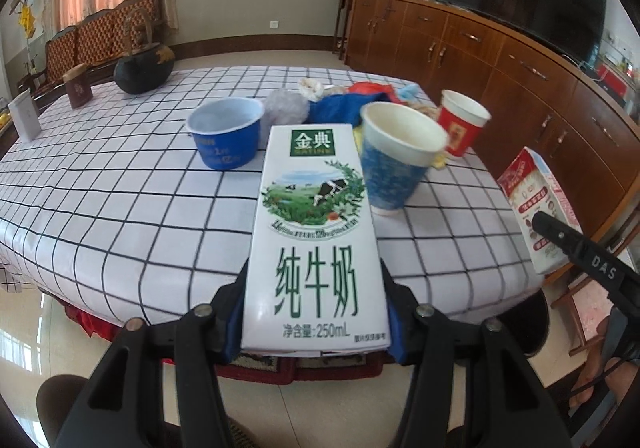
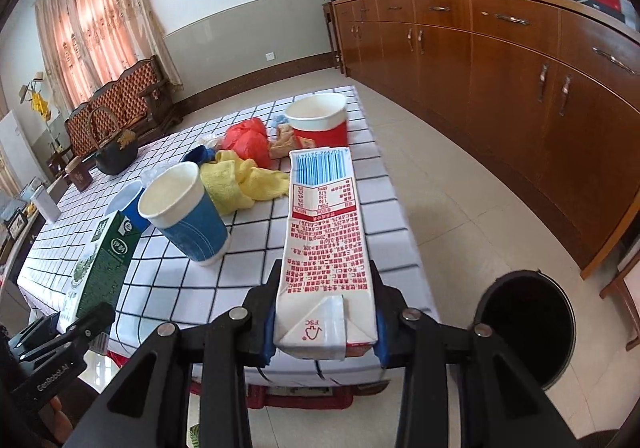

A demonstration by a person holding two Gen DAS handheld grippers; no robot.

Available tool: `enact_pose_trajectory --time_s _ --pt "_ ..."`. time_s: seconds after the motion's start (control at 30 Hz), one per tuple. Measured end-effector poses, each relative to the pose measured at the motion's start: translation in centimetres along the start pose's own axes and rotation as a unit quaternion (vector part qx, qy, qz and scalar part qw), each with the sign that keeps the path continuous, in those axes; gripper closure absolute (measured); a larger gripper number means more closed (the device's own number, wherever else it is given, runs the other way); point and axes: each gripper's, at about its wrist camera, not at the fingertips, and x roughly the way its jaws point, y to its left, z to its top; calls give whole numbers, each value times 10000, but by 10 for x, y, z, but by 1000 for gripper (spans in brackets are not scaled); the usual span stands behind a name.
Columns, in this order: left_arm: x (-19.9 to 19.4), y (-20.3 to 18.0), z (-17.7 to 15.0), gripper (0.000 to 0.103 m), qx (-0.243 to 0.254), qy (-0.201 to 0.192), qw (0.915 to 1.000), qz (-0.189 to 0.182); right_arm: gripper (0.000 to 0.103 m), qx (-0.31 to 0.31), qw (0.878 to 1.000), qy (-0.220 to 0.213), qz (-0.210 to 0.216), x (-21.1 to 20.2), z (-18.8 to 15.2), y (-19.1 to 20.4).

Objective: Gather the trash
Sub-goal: 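Carry both milk cartons off the table over the black trash bin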

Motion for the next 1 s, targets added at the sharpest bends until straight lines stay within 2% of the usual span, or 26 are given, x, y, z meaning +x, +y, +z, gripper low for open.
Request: enact_pose_trajectory --time_s 0.5,1.0 --pt "-36 -66 -13 47 675 -158 9957 -611 64 428 9985 -148 -292 -47 -20 -52" --pt "-19 -160 -22 47 1541 92 9800 -1257 64 1052 9905 -146 -878 -71 -41 -127"
